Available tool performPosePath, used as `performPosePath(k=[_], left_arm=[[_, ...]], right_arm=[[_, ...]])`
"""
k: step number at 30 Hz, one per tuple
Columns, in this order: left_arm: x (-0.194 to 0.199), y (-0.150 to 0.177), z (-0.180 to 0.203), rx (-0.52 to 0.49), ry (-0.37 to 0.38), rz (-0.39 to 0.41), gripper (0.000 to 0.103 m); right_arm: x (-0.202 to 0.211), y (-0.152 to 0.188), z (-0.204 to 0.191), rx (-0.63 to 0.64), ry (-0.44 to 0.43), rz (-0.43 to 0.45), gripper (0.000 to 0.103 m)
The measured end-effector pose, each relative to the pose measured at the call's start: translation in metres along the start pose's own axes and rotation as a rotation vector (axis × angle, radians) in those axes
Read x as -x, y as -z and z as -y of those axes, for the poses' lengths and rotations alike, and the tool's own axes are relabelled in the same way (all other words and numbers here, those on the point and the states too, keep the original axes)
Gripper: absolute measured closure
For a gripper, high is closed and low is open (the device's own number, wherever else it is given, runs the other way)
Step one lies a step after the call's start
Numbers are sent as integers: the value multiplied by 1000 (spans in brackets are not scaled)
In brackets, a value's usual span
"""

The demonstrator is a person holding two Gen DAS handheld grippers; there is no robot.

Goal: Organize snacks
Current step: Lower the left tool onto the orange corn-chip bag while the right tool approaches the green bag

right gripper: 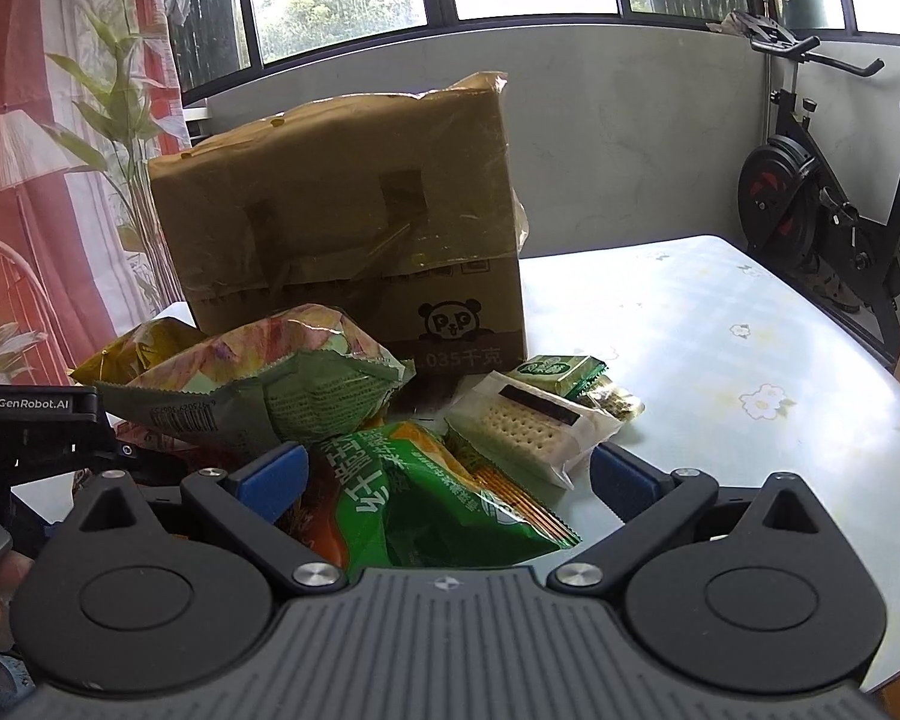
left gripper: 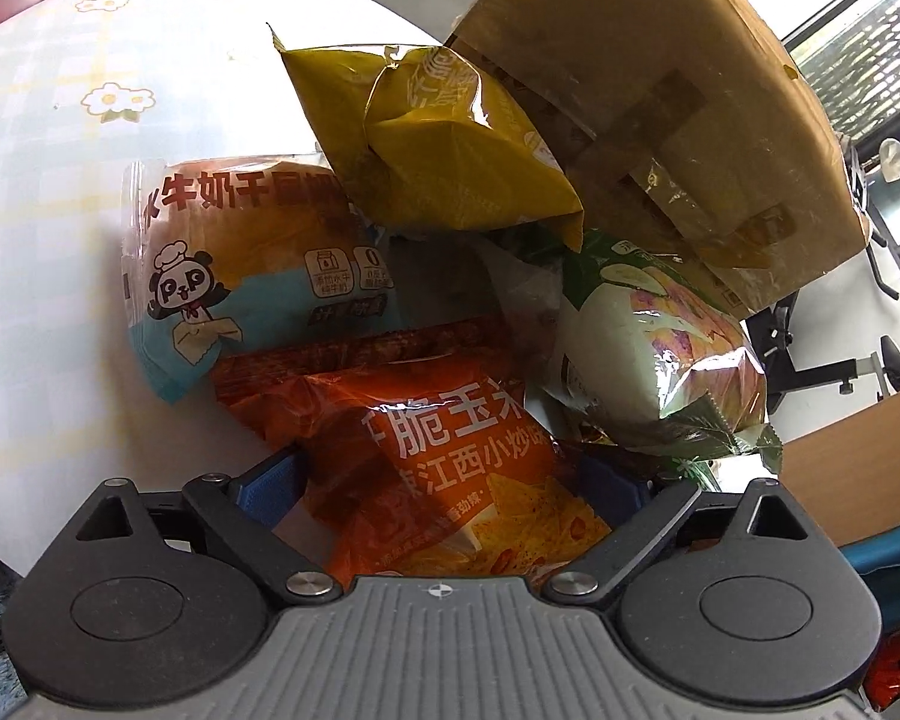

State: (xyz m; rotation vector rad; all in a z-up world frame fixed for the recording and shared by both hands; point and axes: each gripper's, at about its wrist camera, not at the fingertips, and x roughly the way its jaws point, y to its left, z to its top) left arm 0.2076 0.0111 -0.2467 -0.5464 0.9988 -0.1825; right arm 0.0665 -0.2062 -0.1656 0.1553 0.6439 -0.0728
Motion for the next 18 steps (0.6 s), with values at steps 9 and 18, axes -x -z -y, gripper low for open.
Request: performPosePath(k=[9,18], left_arm=[[-6,15,-11,-91,18,-14,13],[4,19,-21,-140,4,-34,26]], right_arm=[[-22,-2,-4,34,3,3,1],[-27,5,-17,98,-30,-75,5]])
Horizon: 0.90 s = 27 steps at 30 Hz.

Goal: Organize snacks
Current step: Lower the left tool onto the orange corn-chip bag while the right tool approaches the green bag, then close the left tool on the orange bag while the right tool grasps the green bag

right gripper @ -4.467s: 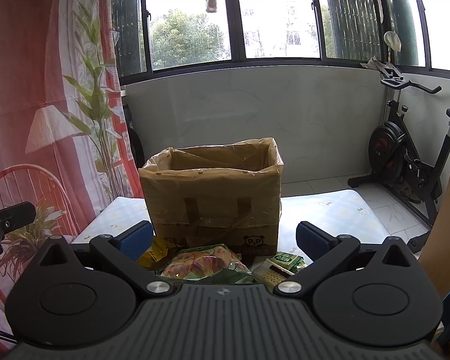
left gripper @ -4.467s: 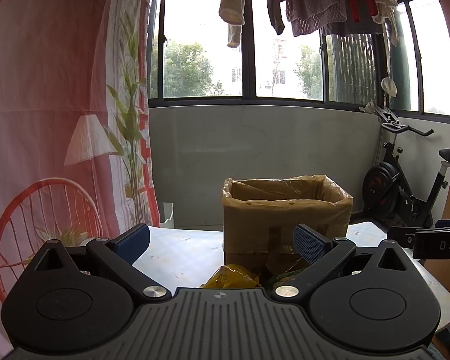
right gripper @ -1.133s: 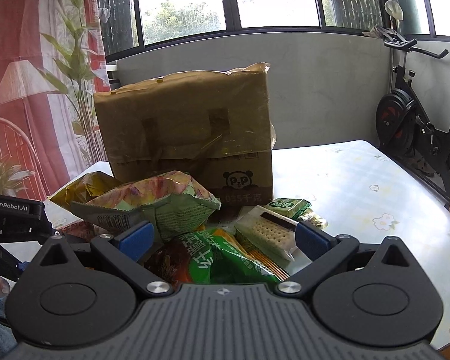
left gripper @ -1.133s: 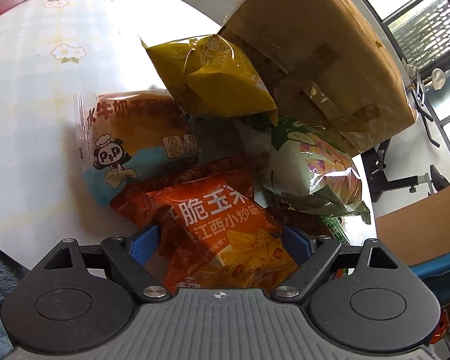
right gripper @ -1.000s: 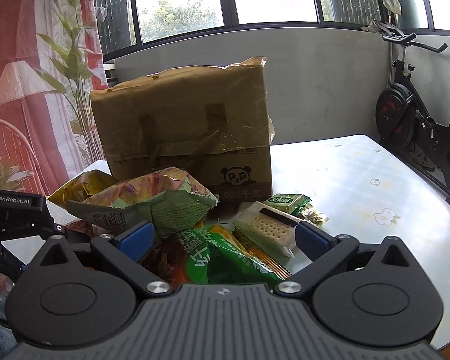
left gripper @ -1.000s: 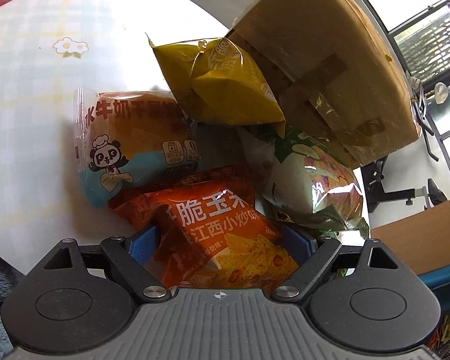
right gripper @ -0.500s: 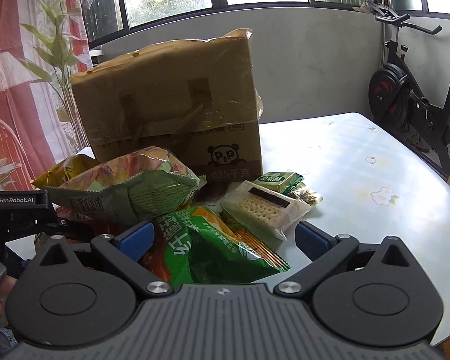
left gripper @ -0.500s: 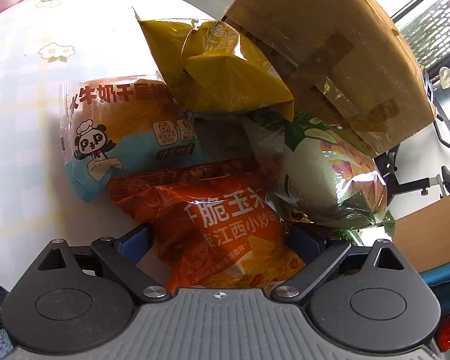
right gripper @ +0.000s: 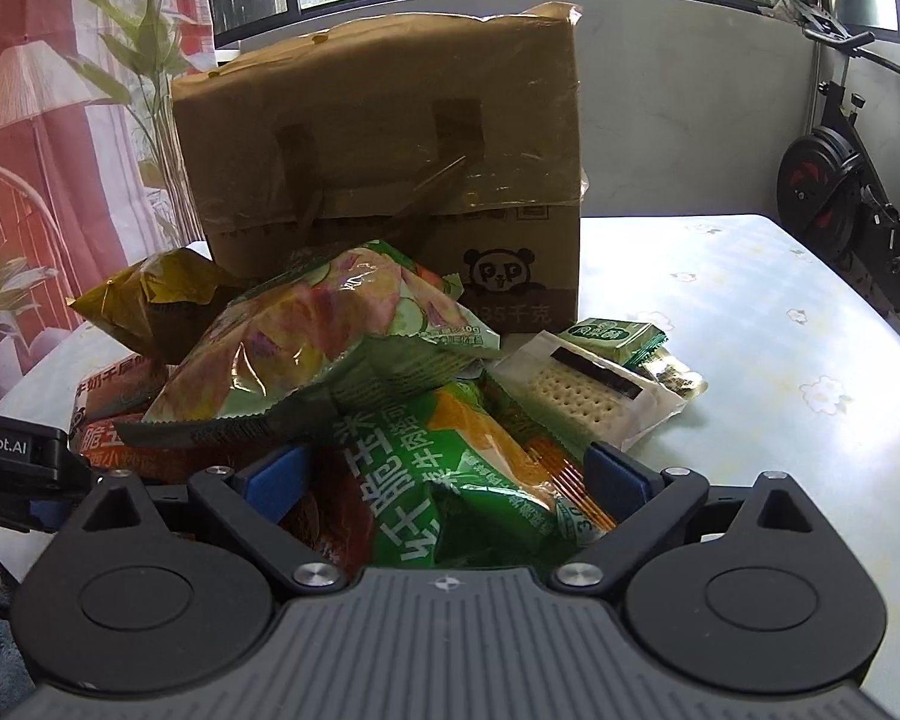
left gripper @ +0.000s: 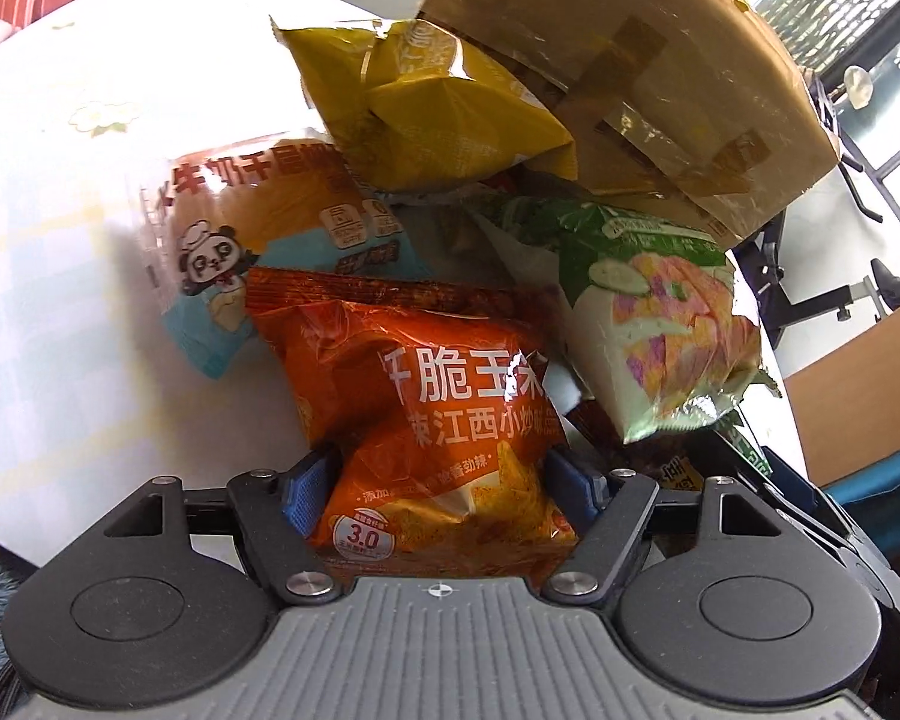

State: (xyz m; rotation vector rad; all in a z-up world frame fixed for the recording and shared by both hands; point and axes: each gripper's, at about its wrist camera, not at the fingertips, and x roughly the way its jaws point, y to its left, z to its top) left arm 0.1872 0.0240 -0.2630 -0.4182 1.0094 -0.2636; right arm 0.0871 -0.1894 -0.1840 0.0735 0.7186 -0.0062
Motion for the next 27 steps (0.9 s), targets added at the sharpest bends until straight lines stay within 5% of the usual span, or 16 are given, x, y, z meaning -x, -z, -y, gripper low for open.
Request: performPosePath(k=[12,27], left_arm=[[28,-2,1,0,-33,74,29],[66,0,25,-146,-68,211,29]], right_arm=[[8,1,17,-98,50,-20,5],[26,0,24,-168,94,-61,5]])
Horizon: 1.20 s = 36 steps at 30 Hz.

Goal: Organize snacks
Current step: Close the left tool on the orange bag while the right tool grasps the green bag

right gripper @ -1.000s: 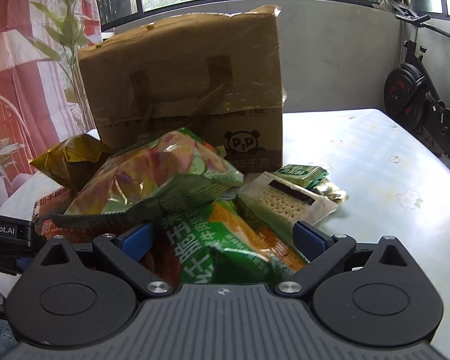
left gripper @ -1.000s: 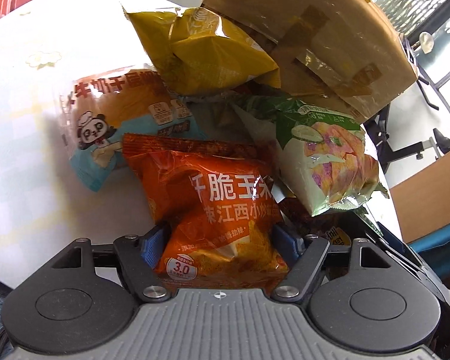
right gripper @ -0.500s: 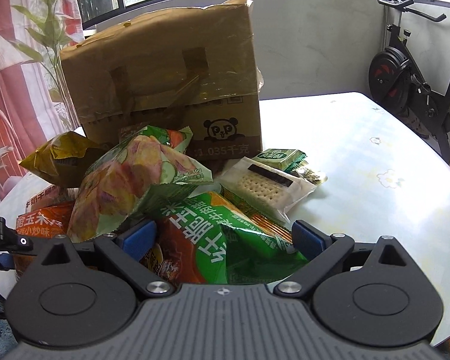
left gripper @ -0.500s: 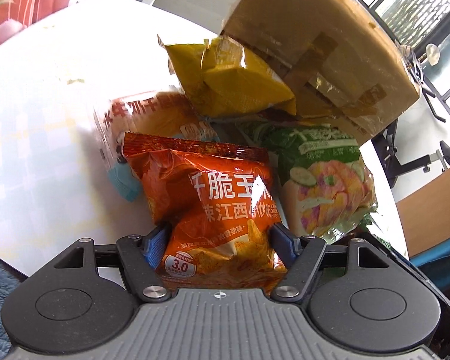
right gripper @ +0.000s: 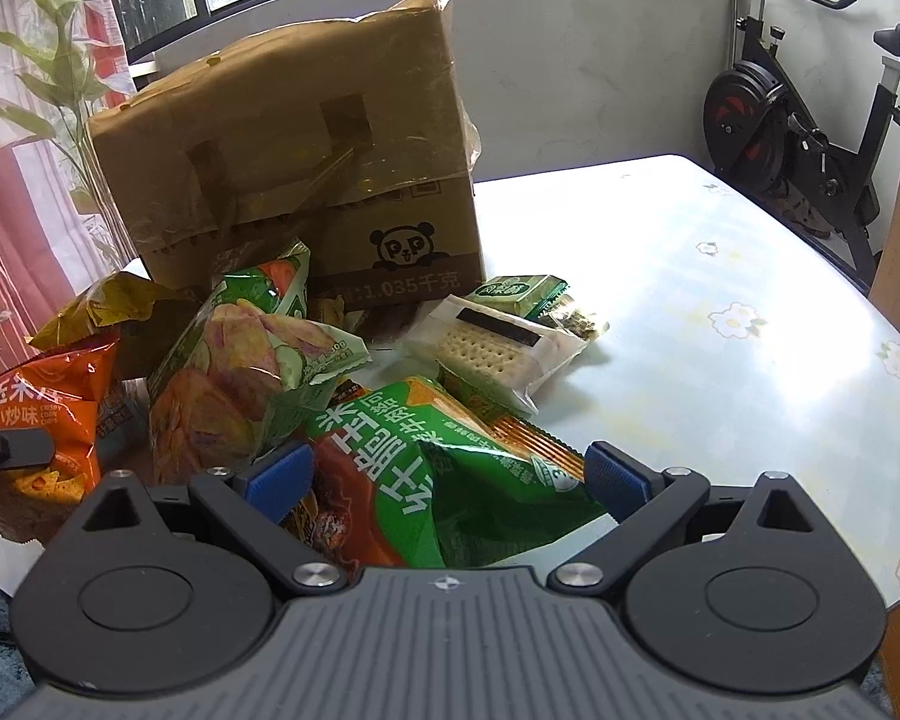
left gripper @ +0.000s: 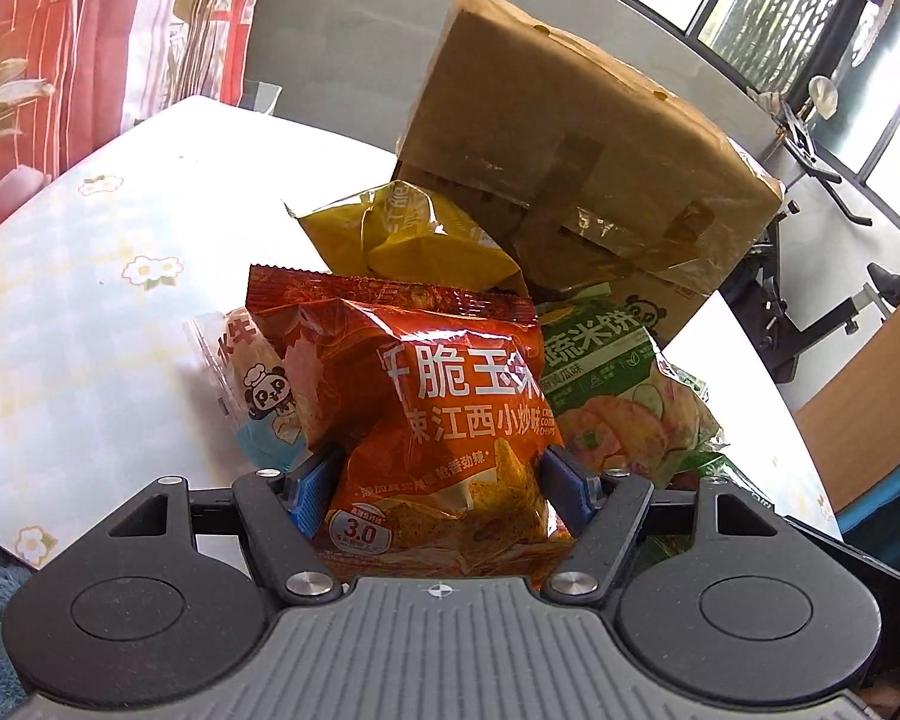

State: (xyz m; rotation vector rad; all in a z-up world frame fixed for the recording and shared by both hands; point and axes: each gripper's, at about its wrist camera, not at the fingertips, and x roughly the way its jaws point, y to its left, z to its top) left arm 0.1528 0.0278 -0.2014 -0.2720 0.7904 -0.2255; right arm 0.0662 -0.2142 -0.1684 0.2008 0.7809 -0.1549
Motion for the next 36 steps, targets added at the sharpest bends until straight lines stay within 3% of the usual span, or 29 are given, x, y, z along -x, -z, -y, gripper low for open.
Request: performPosePath(k=[5,8,12,16,23,30,36], left_arm=[[7,0,5,-23,5,31,29],[7,1,9,-37,15,31,29],[6,2,11,-63,43,23,29],[6,5,15,-89,61,31,29],[6,5,17,-109,71,52,29],[9,5,20,-130,73,76,29],[9,6,19,-126,74,76,29]], right_arm=[[18,-2,-3,-6,-2,24,5],[16,-1,0,-41,-19,-12,5],[-1,3,13,-167,-59,-100,5],[-18,5,25,-276,-120,-132,5],[-20,4,28,-326,-118,-43,5],[-11,2,11,-201,-131,42,10],[-9,4,24,-290,-172,82,10]])
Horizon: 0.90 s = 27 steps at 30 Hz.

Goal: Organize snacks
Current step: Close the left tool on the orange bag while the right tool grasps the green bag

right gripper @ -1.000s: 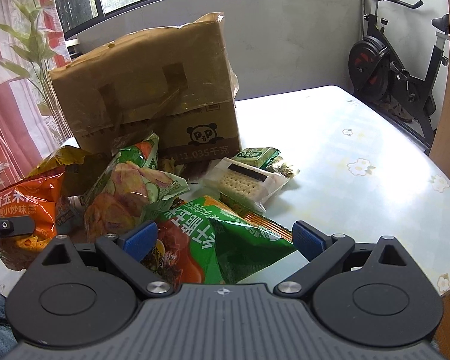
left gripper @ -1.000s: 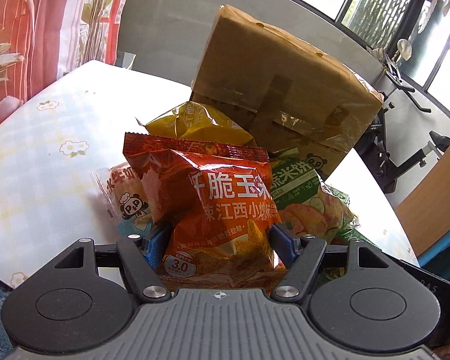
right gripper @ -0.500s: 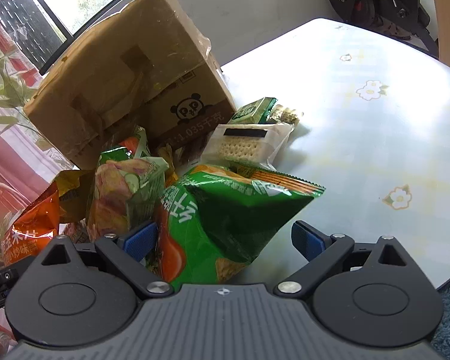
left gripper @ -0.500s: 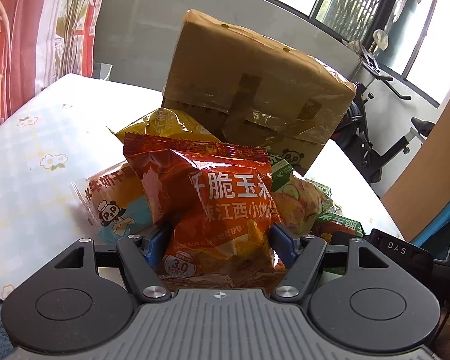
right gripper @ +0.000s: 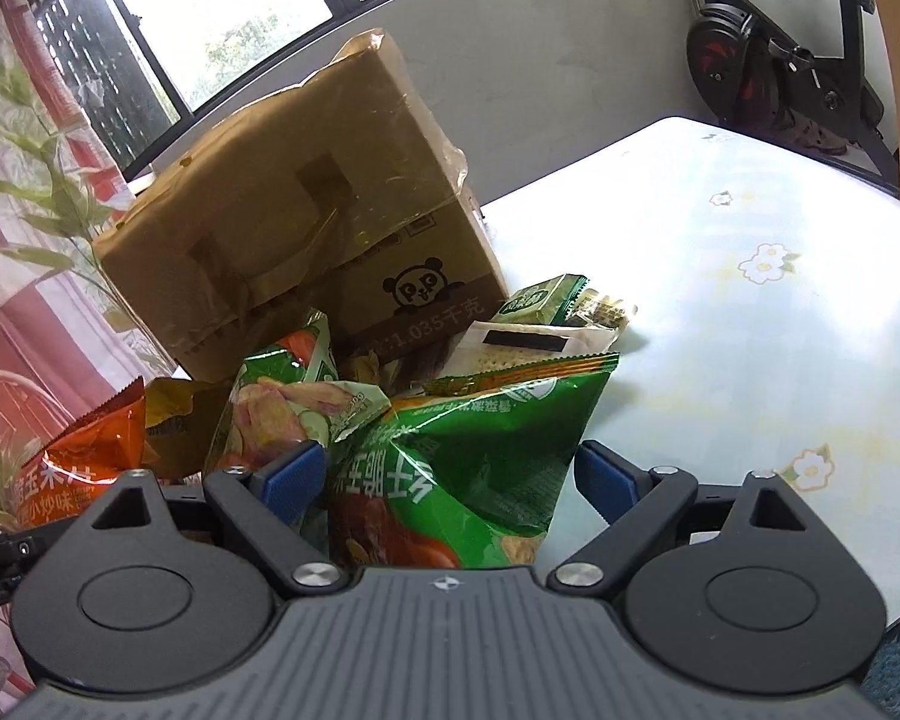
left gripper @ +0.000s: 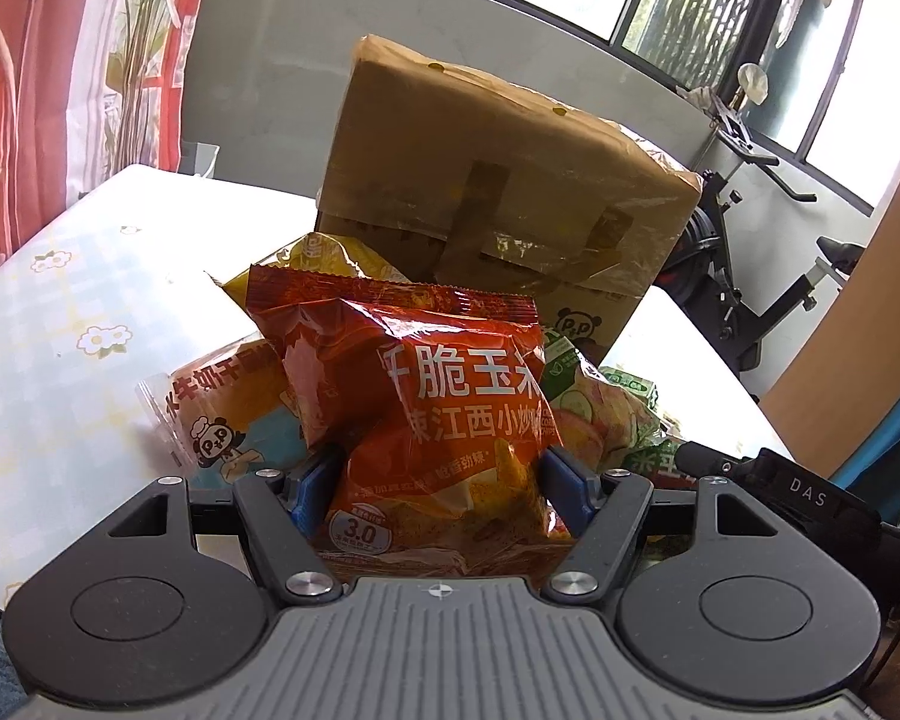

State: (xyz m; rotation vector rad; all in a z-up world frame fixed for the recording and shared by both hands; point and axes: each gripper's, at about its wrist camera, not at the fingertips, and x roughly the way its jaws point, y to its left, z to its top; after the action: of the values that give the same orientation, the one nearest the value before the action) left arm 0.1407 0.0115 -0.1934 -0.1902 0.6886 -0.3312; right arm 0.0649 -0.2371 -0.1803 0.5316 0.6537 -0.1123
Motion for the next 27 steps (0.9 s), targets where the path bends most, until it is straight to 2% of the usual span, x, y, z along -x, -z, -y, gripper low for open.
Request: performPosePath(k=[4,10,13,24,27], left_arm=[[-1,-1,1,-7,1,-2,29],[-1,-2,1,-5,-5,-1,29],[-1,-2,3,-4,-9,-2,29],[-2,-2,3,-6,-12,-6,29],[0,-2,5,-14,-7,0,29]], right_arm=[[-5,0,0,-2,9,-7,10],[-12,-3,7,-29,32,33,13],[-17,-1,10,-33,47,15,14],[-28,3,22,-91,-18,-4,15],[-23,3,19,-74,-39,-4,25]])
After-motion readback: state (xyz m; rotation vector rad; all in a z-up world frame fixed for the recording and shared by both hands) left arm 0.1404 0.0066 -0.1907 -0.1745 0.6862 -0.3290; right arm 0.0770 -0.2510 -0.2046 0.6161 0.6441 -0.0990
